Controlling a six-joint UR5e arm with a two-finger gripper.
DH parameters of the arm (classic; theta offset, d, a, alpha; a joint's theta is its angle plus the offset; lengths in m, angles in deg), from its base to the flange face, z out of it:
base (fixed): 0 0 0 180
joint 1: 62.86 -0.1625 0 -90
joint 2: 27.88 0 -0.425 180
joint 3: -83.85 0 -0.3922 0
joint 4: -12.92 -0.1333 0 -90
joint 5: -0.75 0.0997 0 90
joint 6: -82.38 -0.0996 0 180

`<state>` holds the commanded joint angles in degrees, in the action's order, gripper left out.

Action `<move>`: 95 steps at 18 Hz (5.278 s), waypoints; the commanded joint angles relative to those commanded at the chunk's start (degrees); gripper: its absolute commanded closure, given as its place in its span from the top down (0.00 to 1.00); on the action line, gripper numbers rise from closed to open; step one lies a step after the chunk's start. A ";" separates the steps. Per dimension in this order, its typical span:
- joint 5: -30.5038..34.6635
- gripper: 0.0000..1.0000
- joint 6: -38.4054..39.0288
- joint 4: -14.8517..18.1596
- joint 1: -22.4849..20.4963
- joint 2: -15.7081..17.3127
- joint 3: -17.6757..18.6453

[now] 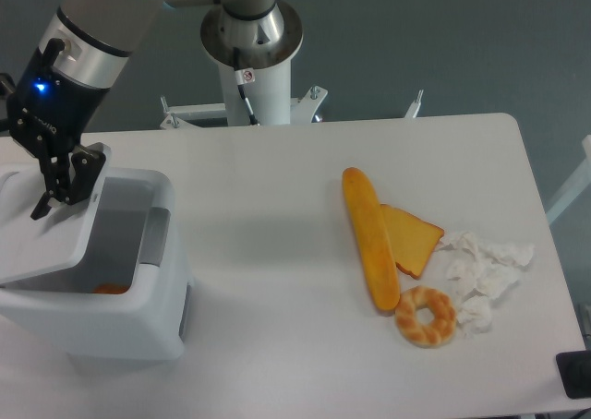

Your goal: Close the trash can

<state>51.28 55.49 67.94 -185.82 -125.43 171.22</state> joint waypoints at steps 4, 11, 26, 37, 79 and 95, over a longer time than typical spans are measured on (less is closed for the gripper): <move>1.50 1.00 -0.09 0.00 -0.18 0.00 0.44; 2.82 1.00 0.61 0.35 -1.06 0.00 1.58; 3.08 1.00 7.20 0.44 -1.49 0.09 2.55; 3.70 1.00 8.70 0.35 -1.76 0.00 2.46; 3.96 1.00 9.75 0.35 -2.90 -0.53 2.46; 4.05 1.00 10.10 0.44 -3.08 -0.53 2.46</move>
<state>55.33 65.59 68.38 -188.90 -125.96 173.68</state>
